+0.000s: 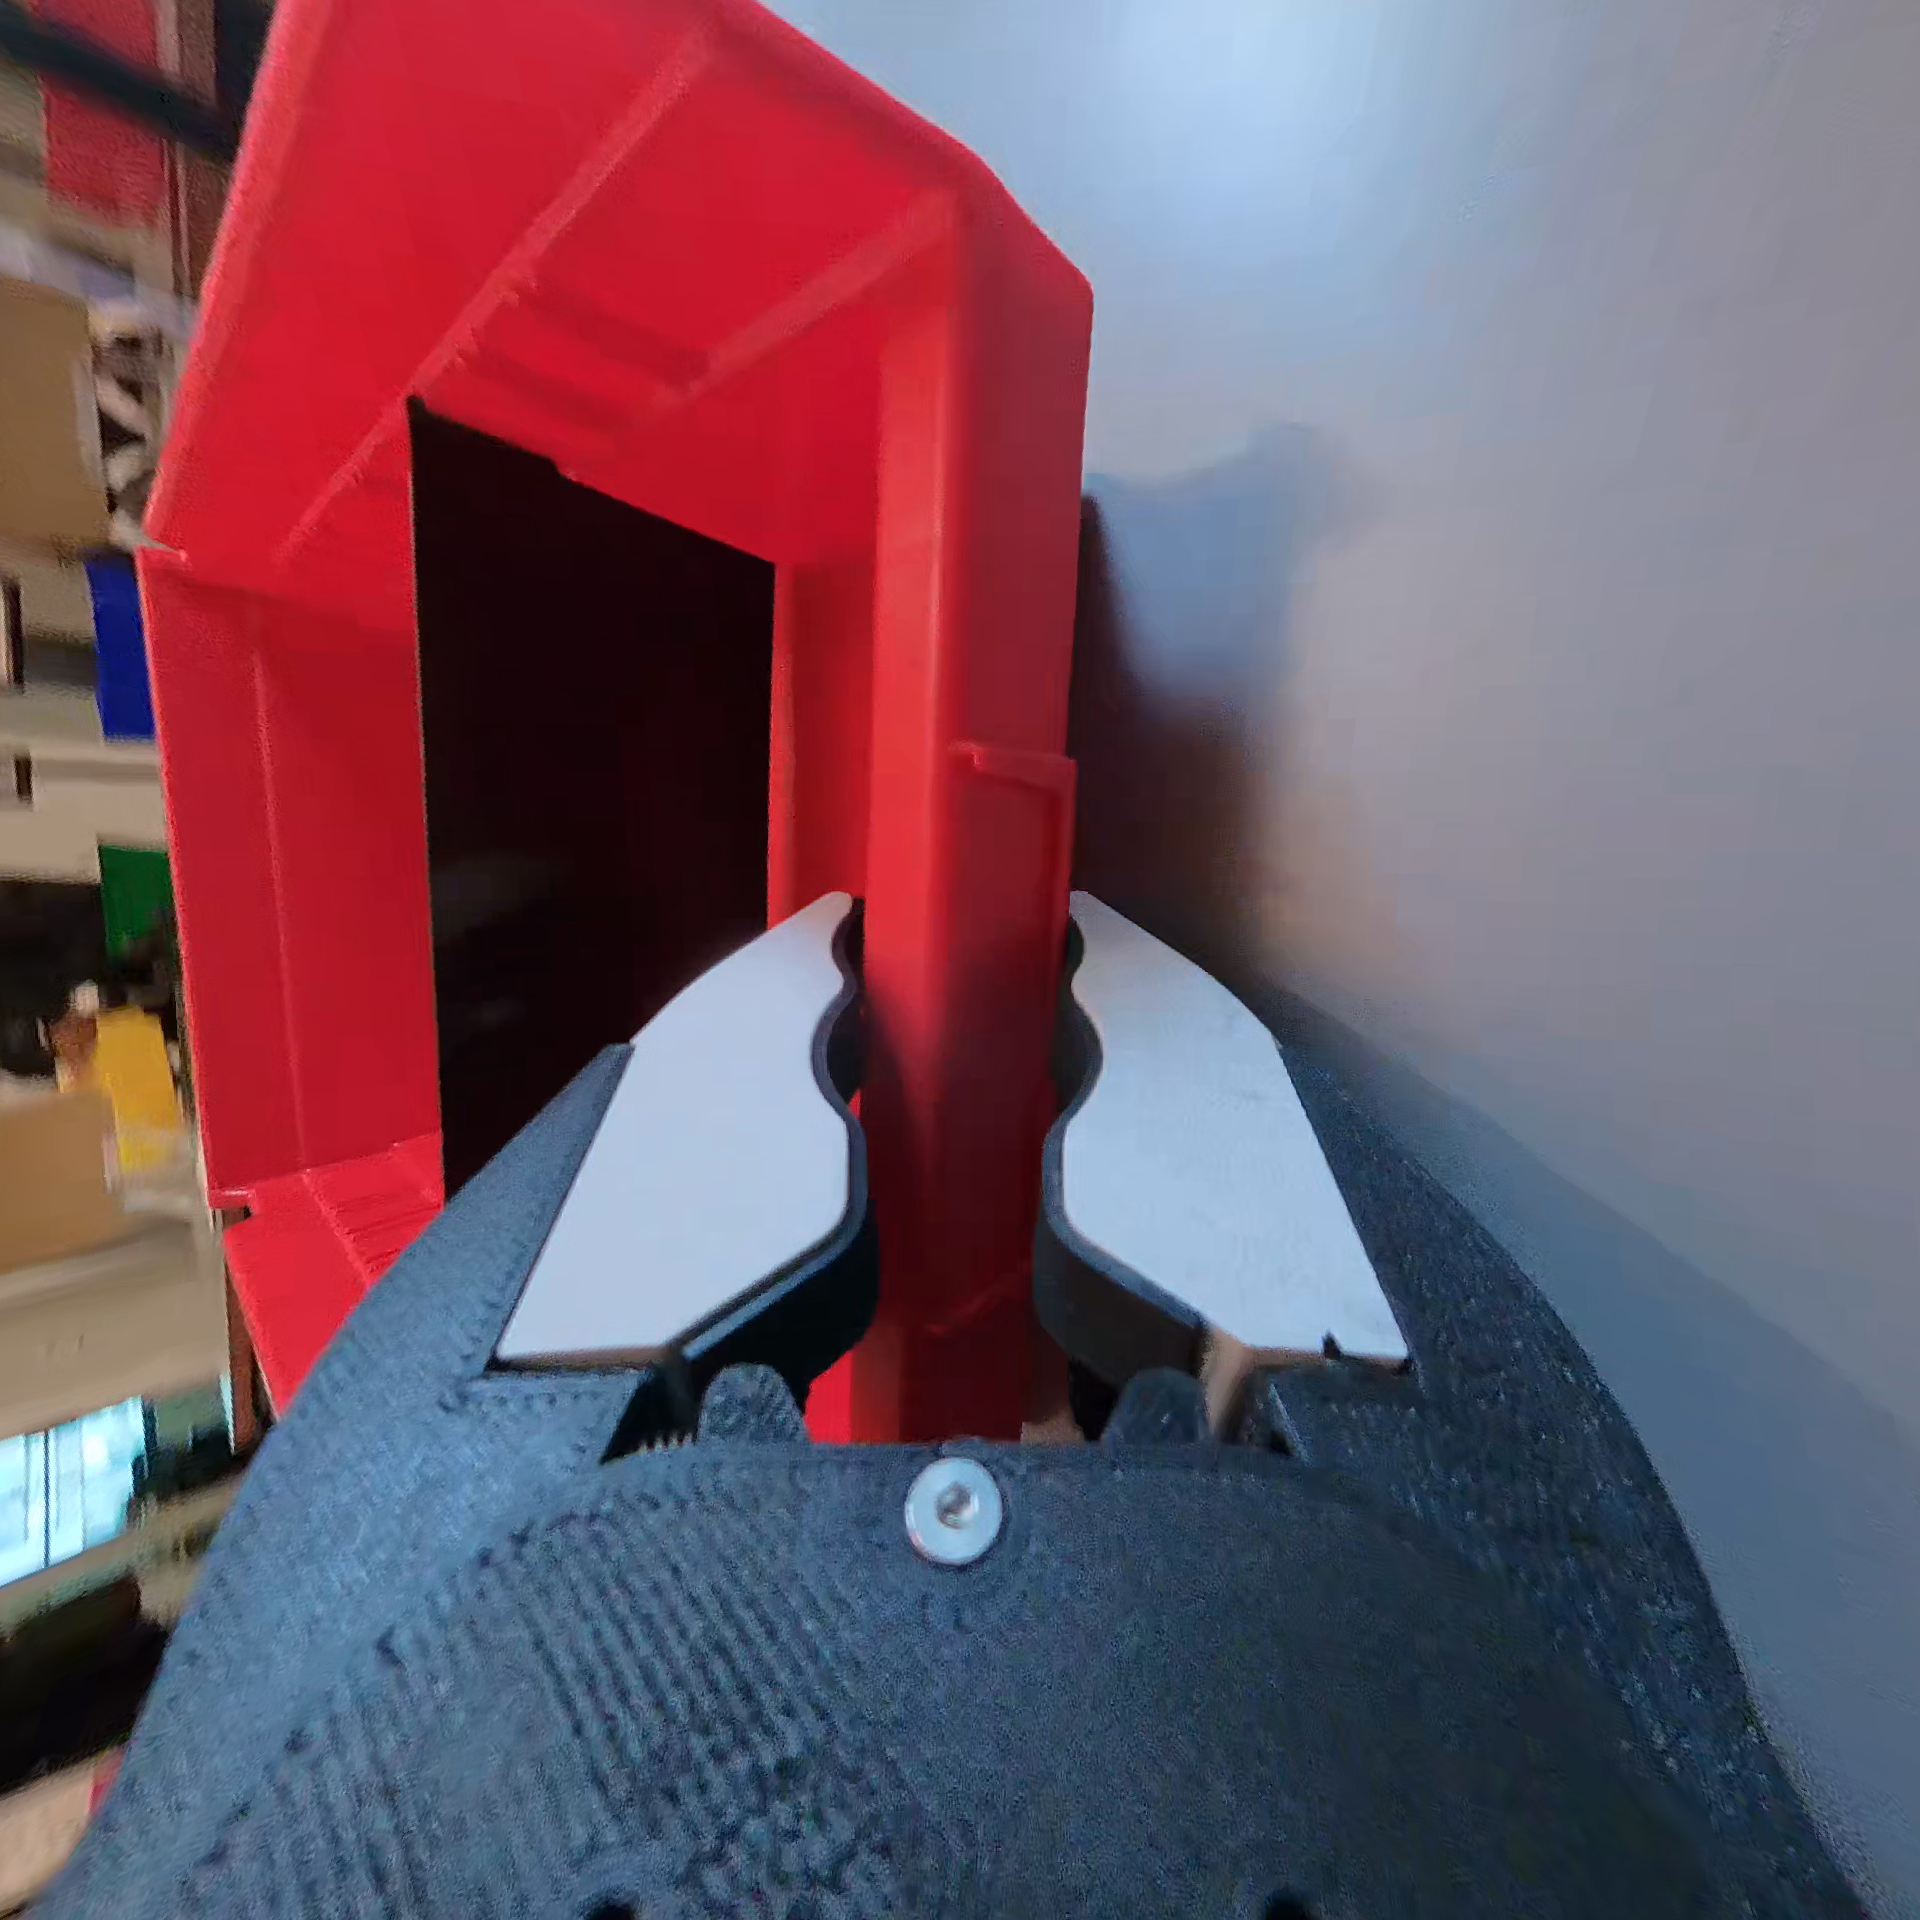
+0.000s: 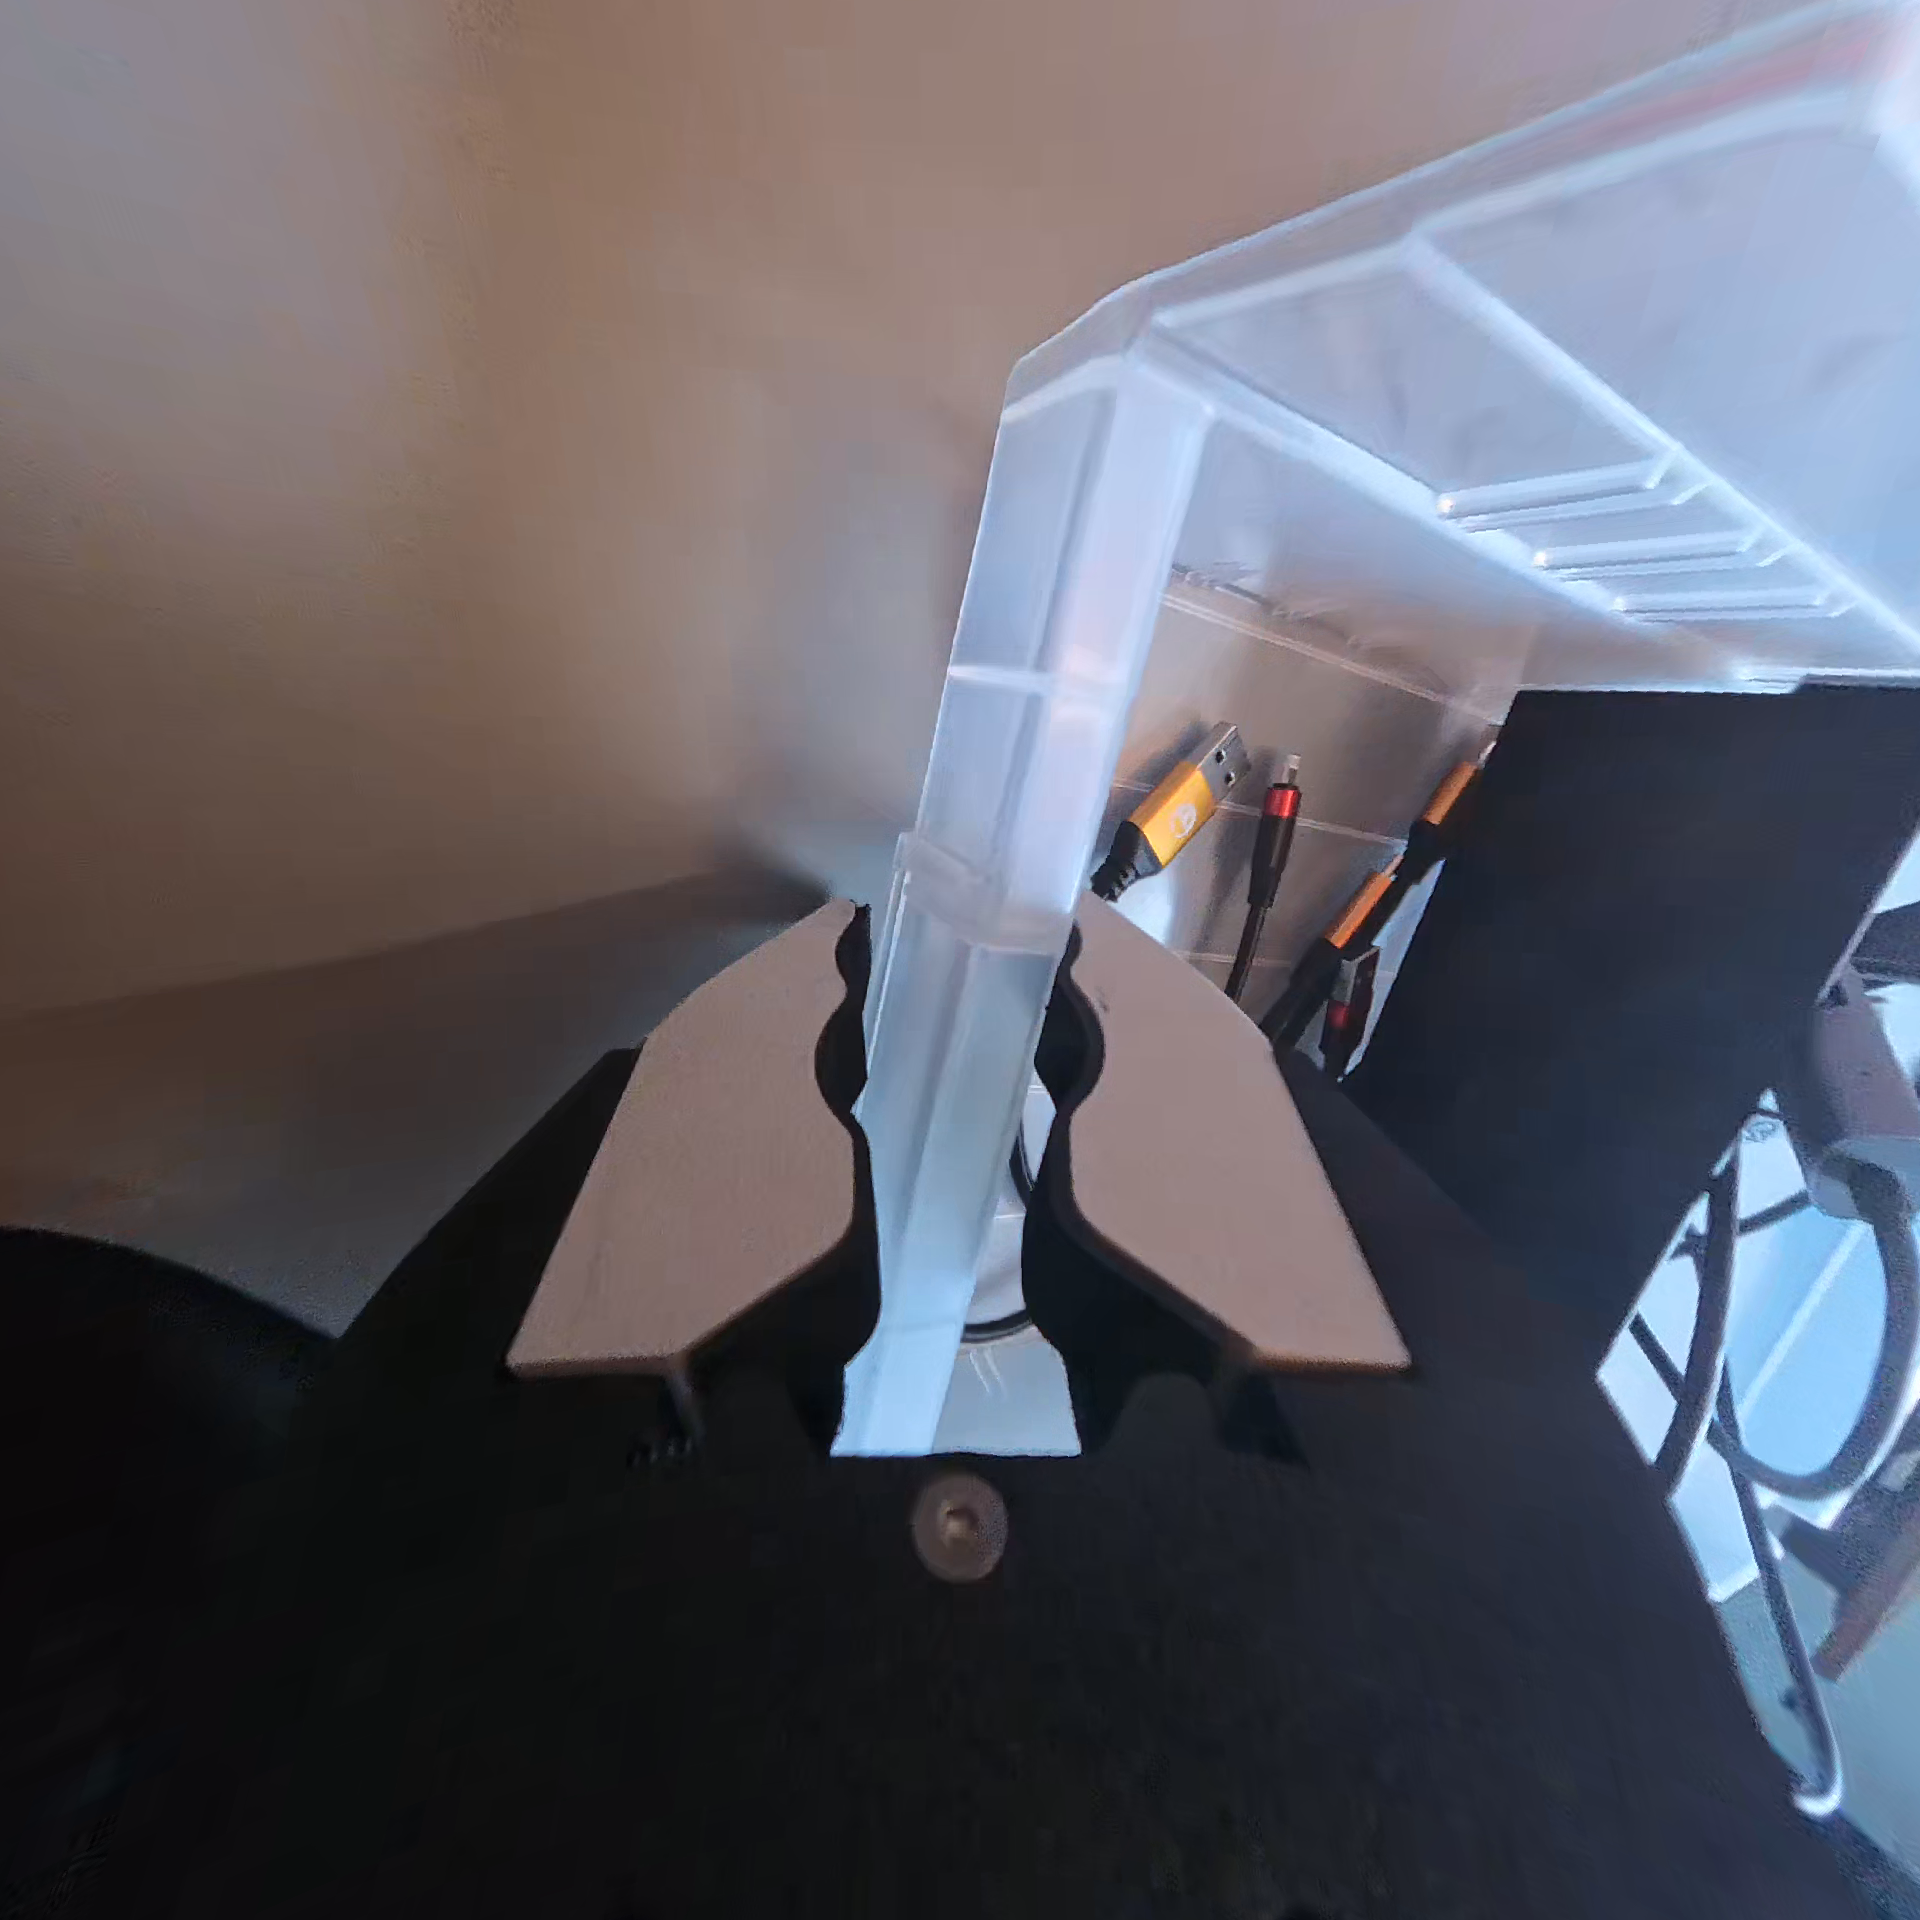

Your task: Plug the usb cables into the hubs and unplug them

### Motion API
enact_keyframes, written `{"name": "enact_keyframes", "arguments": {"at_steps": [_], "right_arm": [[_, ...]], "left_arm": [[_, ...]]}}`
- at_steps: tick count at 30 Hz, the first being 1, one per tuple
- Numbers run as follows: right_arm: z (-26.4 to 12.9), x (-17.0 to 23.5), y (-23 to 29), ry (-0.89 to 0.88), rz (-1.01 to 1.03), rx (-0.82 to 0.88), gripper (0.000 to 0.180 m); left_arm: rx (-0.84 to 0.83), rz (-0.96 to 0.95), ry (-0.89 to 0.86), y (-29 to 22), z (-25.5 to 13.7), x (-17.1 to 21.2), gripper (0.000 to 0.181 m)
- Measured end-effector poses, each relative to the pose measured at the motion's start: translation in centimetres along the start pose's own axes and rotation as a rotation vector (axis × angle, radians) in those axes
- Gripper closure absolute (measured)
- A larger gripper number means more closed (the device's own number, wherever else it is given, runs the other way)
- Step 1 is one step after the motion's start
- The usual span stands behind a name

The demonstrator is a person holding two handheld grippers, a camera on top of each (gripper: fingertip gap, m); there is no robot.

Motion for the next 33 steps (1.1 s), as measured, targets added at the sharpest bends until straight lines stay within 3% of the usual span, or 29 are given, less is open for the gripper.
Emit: {"name": "enact_keyframes", "arguments": {"at_steps": [5, 8, 10, 12, 16, 18, 21, 25, 26, 29, 33], "right_arm": [[-3.2, -3.1, 6.2, -0.083, -0.025, 0.036, 0.149], [-6.5, -4.3, 8.9, -0.215, 0.067, 0.068, 0.134], [-9.5, -4.1, 9.7, -0.372, 0.191, 0.087, 0.136], [-12.3, -2.6, 9.7, -0.501, 0.365, 0.157, 0.139], [-15.2, 4.2, 9.1, -0.528, 0.773, 0.425, 0.141], [-15.1, 7.7, 9.3, -0.501, 0.992, 0.543, 0.138], [-13.3, 10.3, 10.0, -0.521, 1.222, 0.562, 0.129], [-9.8, 9.9, 9.1, -0.490, 1.324, 0.548, 0.125], [-8.9, 9.6, 8.7, -0.462, 1.326, 0.525, 0.126], [-8.1, 8.9, 8.2, -0.435, 1.317, 0.509, 0.162], [-8.9, 8.4, 9.0, -0.441, 1.272, 0.603, 0.163]], "left_arm": [[0.075, 0.148, -0.165, -2.8, -0.1, -4.8, 0.146], [0.026, 0.169, -0.164, -2.6, -0.3, -4.8, 0.140], [0.025, 0.110, -0.169, -2.4, -1.3, -4.2, 0.133], [0.061, 0.010, -0.244, -2.9, -3.3, -3.7, 0.137], [0.265, -0.299, -0.495, -4.9, -8.6, -4.3, 0.139], [0.410, -0.498, -0.605, -6.6, -10.7, -5.4, 0.139], [0.508, -0.712, -0.694, -9.5, -11.9, -7.7, 0.129], [0.396, -0.891, -0.753, -11.9, -10.5, -11.0, 0.123], [0.365, -0.883, -0.738, -12.3, -9.6, -11.6, 0.129], [0.185, -0.746, -0.611, -12.4, -7.9, -12.5, 0.147], [0.187, -0.701, -0.584, -11.9, -8.0, -12.7, 0.154]]}}
Point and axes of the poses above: each gripper's, where its closed fingertips meet, z out along the fingers, x out of its underside, y = z × x across the jaws, the point moved 10 cm from there along -z, back along the fingers, and after that the axes turned 6 degrees about x, right-handed, at the moved point
